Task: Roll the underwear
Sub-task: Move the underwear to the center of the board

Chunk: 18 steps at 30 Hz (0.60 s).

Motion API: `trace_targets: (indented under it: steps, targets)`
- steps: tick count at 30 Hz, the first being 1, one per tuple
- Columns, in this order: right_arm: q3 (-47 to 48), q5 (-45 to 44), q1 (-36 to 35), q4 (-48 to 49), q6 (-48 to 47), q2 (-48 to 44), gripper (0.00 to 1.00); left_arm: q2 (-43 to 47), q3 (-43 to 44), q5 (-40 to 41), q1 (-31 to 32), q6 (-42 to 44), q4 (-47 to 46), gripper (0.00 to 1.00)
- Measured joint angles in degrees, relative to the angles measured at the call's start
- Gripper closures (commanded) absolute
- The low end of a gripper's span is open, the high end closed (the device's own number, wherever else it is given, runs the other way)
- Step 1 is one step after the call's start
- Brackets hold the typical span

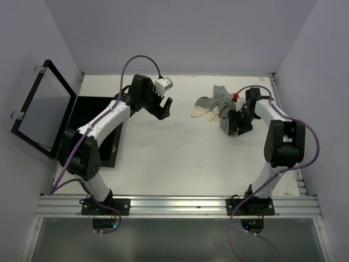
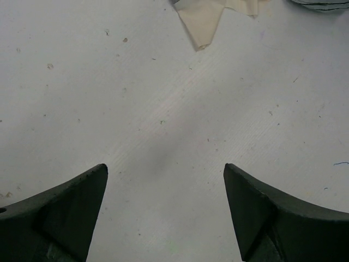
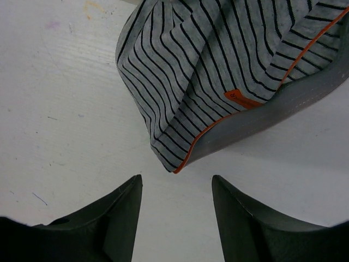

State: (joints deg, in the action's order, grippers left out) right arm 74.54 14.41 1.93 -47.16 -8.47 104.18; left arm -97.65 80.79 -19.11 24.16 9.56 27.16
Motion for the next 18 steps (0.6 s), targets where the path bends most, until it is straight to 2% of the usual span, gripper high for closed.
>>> trace_targets:
  steps: [1, 3, 7, 9, 10, 11, 18]
  targets:
    - [0.0, 0.02, 0.0, -0.02, 0.04, 0.44, 0.49, 0.02, 0.0, 0.0, -0.02, -0.2, -0.61, 0.09]
    - [0.0, 0.09, 0.0, 0.0, 0.22, 1.31, 0.52, 0.02, -0.11, 0.0, -0.02, -0.81, -1.57, 0.09]
    - [0.02, 1.05, 0.22, -0.07, 0.35, 3.91, 0.68, 0.55, -2.05, 0.09, -0.02, -1.09, -3.15, 0.09]
    - [0.87, 2.03, 0.7, -1.07, 0.66, 5.46, 0.81, 0.59, -2.91, 0.13, -0.02, -1.09, -3.26, 0.09]
    - [1.73, 2.56, 1.03, -1.7, 0.74, 6.36, 0.96, 0.59, -3.1, 0.17, -0.02, -1.09, -3.26, 0.09]
    - [2.86, 3.32, 1.55, -2.27, 0.68, 7.32, 1.0, 0.59, -3.34, 0.26, -0.02, -1.09, -3.32, 0.09]
    - [9.79, 6.14, 5.6, -5.64, -1.18, 7.5, 1.0, 0.92, -3.87, 0.76, -0.02, -1.05, -3.8, 0.09]
